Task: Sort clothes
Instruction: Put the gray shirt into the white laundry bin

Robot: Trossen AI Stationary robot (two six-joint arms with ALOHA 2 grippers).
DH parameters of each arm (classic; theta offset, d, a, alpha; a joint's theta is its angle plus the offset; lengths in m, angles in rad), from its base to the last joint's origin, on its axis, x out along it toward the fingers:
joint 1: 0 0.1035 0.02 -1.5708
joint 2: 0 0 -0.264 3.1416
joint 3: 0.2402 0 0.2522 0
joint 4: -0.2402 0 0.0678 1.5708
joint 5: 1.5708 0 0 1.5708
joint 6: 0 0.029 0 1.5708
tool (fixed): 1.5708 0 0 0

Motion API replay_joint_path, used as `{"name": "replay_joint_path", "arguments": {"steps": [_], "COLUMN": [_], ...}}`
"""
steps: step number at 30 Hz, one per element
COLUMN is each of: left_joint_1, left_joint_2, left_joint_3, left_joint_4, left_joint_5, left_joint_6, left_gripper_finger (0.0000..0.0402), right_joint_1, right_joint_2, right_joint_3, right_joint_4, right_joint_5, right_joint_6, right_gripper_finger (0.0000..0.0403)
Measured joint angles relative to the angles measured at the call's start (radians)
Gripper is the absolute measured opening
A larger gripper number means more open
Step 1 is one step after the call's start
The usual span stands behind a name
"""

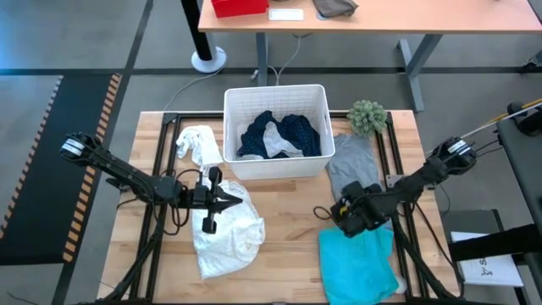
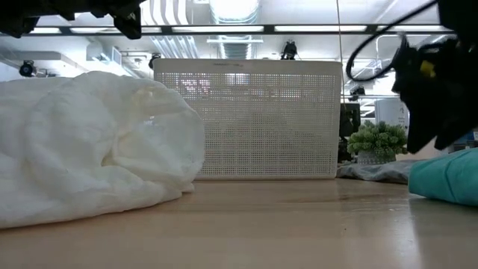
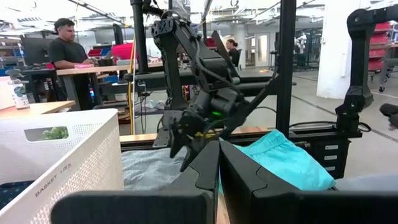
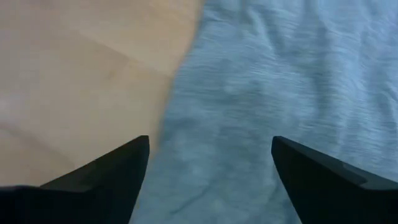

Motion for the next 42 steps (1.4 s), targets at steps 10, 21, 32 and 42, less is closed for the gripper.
{"name": "replay_joint_path", "arguments": {"steps": [10,21,32,42], "left_joint_1": [0.000,0.000,0.000,0.000], "left_joint_2": [0.000,0.000,0.000,0.000], "left_joint_3": [0.000,0.000,0.000,0.000], "left_joint_4": [-0.010,-0.012,-0.013,-0.017], "left_joint_5": [0.000,0.000,0.000,0.000], "left_joint_6": [-0.001,-0.002,-0.005,-0.005], "left_gripper_finger": [0.0000,0.0000,0.0000,0.0000], "right_joint_1": [-0.101,-0.144,-0.145,-0.129], "right_joint_2": [0.000,-0.006,-0.001,-0.004], "right_joint_3": [-0.107,-0.294,-0.252,-0.074], "right_joint_4": [0.017,0.331,0.363,0.237], "right_joint_5": [-0.028,0.039,0.015,0.006], "right_joint_6": [0.044,0.026,-0.067,-0.229], "right_gripper_finger": [0.0339,0.0338,0.0113,0.0022]}}
